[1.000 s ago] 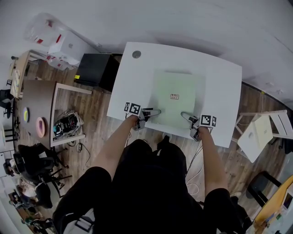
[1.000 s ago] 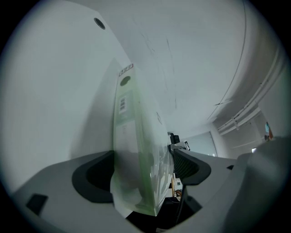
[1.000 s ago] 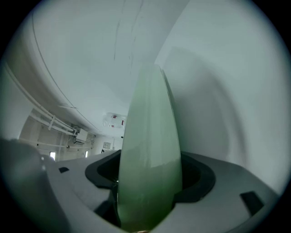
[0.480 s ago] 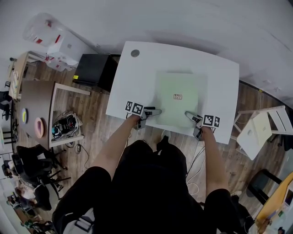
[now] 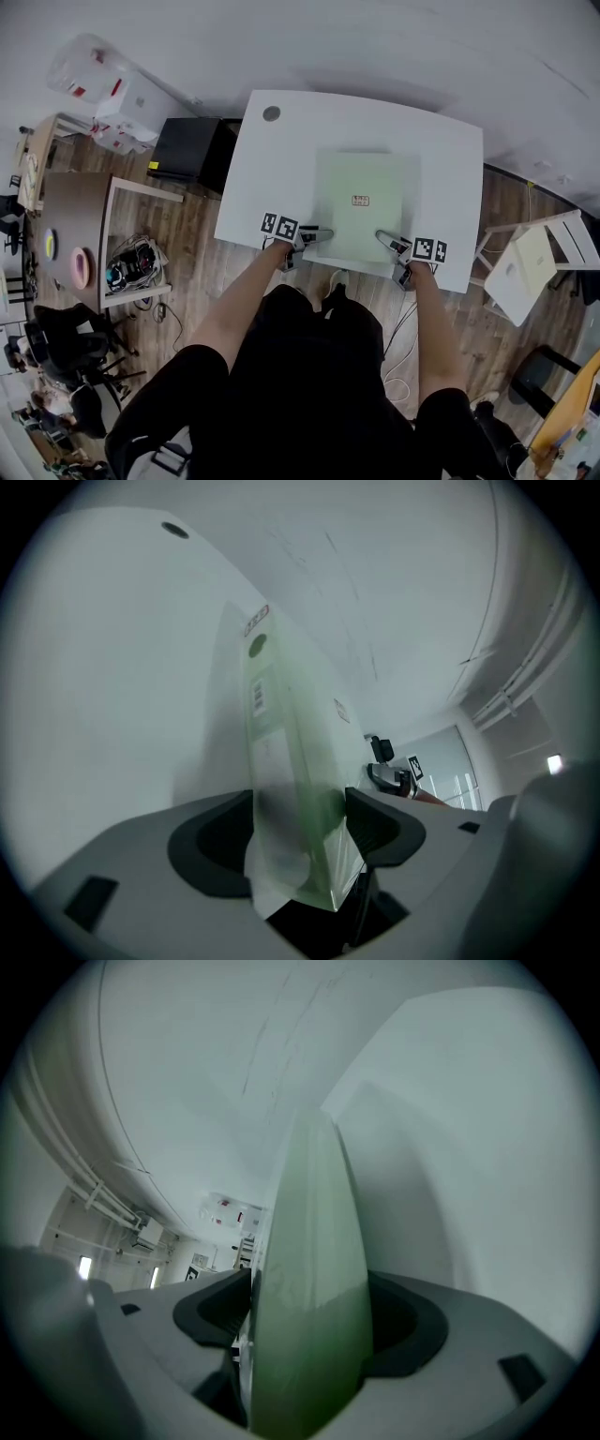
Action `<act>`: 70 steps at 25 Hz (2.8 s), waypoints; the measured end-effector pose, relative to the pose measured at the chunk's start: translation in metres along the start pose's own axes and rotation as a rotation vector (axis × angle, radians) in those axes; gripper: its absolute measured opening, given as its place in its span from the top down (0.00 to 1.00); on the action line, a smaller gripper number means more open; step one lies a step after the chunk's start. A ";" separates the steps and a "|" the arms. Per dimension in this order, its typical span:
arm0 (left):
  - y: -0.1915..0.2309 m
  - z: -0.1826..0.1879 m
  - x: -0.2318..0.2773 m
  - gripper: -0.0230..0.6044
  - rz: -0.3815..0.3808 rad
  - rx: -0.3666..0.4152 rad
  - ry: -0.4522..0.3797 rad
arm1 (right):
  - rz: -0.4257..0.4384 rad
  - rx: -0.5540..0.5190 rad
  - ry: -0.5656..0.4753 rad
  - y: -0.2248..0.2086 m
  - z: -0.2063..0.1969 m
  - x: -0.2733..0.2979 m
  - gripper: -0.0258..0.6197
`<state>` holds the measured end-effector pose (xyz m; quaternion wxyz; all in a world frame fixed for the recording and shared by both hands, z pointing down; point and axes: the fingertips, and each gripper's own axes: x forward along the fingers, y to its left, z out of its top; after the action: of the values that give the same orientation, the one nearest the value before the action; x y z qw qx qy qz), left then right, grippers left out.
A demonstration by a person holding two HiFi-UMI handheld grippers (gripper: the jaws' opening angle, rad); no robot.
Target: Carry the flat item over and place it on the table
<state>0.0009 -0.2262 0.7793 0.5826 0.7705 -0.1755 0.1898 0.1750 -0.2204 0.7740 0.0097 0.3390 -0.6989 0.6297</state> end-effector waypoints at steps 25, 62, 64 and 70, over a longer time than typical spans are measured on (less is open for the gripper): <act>-0.008 0.005 -0.026 0.48 -0.087 -0.096 -0.166 | -0.051 -0.014 -0.085 -0.012 -0.002 -0.033 0.43; -0.282 -0.159 -0.164 0.94 0.305 0.637 -0.778 | -0.122 -0.832 -0.476 0.288 -0.179 -0.139 0.47; -0.291 -0.176 -0.165 0.94 0.316 0.628 -0.797 | -0.131 -0.853 -0.474 0.293 -0.196 -0.147 0.56; -0.320 -0.203 -0.156 0.94 0.357 0.630 -0.841 | -0.140 -0.883 -0.500 0.303 -0.226 -0.172 0.87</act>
<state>0.0056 0.0603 0.4863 0.1626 0.8752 -0.4556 0.0048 0.0668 0.0529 0.4806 0.0266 0.4889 -0.8548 0.1719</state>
